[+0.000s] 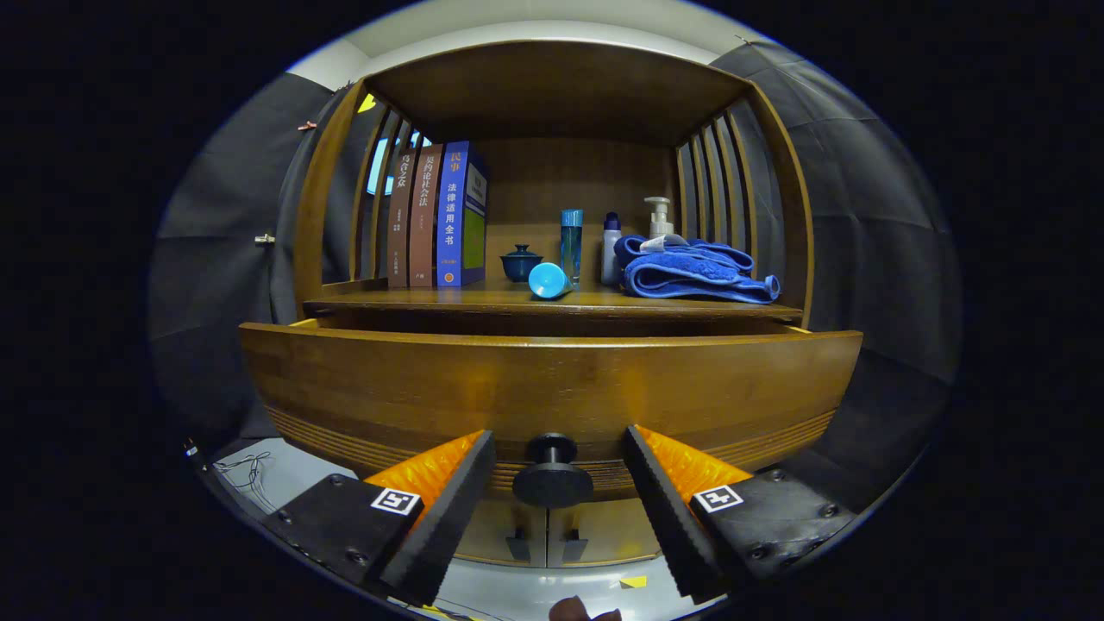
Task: Pull open the drawer, take out the items inside it, and place them on the countertop above the cabinet.
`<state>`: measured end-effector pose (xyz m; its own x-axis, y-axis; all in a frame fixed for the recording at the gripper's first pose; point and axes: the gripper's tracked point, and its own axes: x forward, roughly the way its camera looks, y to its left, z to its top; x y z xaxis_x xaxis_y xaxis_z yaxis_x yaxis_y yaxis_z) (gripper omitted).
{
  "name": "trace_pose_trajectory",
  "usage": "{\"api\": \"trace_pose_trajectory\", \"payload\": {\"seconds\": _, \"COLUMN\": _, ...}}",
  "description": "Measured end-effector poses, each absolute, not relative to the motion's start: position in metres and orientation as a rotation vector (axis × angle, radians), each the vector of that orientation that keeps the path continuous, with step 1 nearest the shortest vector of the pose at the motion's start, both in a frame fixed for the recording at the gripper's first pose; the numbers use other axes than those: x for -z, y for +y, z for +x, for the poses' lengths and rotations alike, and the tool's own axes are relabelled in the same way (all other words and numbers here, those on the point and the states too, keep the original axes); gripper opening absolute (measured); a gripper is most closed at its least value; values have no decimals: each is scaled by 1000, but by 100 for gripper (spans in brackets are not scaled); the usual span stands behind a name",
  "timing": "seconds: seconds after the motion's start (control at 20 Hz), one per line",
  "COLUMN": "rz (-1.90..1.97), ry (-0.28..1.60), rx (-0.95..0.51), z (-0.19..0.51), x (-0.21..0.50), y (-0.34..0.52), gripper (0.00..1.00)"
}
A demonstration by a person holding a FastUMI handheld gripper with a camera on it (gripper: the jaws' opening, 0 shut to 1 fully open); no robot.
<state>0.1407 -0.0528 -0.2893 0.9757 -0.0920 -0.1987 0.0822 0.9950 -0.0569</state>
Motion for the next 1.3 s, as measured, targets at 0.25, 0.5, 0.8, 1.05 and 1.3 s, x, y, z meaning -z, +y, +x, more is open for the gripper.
{"api": "trace_pose_trajectory", "payload": {"seconds": 0.25, "rz": -55, "ry": 209, "rx": 91, "z": 173, "x": 292, "y": -55, "gripper": 99}}
{"api": "trace_pose_trajectory", "payload": {"seconds": 0.5, "rz": -41, "ry": 229, "rx": 94, "z": 198, "x": 292, "y": -57, "gripper": 100}}
{"api": "trace_pose_trajectory", "payload": {"seconds": 0.8, "rz": -62, "ry": 227, "rx": 99, "z": 200, "x": 291, "y": -61, "gripper": 99}}
{"api": "trace_pose_trajectory", "payload": {"seconds": 1.05, "rz": -44, "ry": 190, "rx": 116, "z": 171, "x": 236, "y": -76, "gripper": 100}}
{"api": "trace_pose_trajectory", "payload": {"seconds": 1.3, "rz": -29, "ry": 58, "rx": 94, "z": 126, "x": 127, "y": -73, "gripper": 99}}
